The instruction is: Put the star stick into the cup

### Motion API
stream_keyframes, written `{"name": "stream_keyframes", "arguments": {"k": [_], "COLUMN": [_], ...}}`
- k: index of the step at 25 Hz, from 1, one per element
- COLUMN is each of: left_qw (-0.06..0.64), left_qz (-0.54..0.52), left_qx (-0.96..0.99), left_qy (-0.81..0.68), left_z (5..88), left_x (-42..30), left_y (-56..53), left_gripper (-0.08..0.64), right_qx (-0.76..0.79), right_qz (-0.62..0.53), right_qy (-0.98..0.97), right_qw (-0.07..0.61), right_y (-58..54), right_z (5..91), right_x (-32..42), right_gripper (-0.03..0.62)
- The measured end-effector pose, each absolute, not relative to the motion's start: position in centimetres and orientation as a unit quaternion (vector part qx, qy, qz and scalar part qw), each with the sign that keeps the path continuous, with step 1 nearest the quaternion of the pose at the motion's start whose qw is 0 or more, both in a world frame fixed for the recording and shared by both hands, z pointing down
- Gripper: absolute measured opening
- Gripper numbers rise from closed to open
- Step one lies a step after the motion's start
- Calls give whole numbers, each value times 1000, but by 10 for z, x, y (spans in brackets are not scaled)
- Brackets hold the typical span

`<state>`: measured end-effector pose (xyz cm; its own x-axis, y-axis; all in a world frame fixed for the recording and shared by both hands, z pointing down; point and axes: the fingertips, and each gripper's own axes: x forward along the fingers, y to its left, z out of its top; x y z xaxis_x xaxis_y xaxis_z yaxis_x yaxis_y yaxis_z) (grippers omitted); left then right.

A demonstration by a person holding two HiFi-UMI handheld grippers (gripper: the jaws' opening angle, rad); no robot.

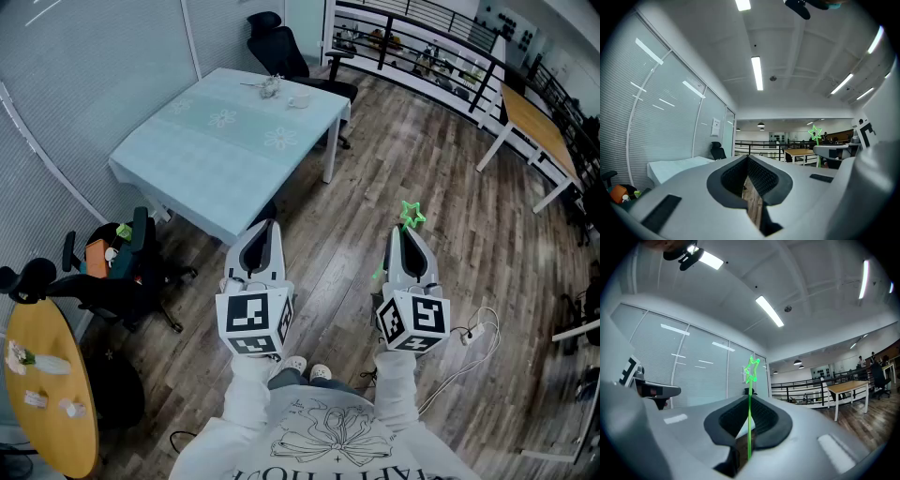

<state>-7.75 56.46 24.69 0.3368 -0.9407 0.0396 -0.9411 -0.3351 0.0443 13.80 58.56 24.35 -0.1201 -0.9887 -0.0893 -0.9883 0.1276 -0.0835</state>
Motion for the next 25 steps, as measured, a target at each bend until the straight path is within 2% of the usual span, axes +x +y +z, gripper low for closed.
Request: {"name": "stream_keyframes", "arguments": {"k": [25], "left_qw": [36], "left_qz": [7], "left_qx": [798], "left_qy": [-601], "left_z": [261], "left_x": [-46], "left_y": [563], "left_gripper": [6], "right_qx": [-628], "right_qz": [-16], "right_qy": [775], "right_qw": [68], "right_y": [571], "right_z": [258], "right_x": [167], "right_gripper": [23]}}
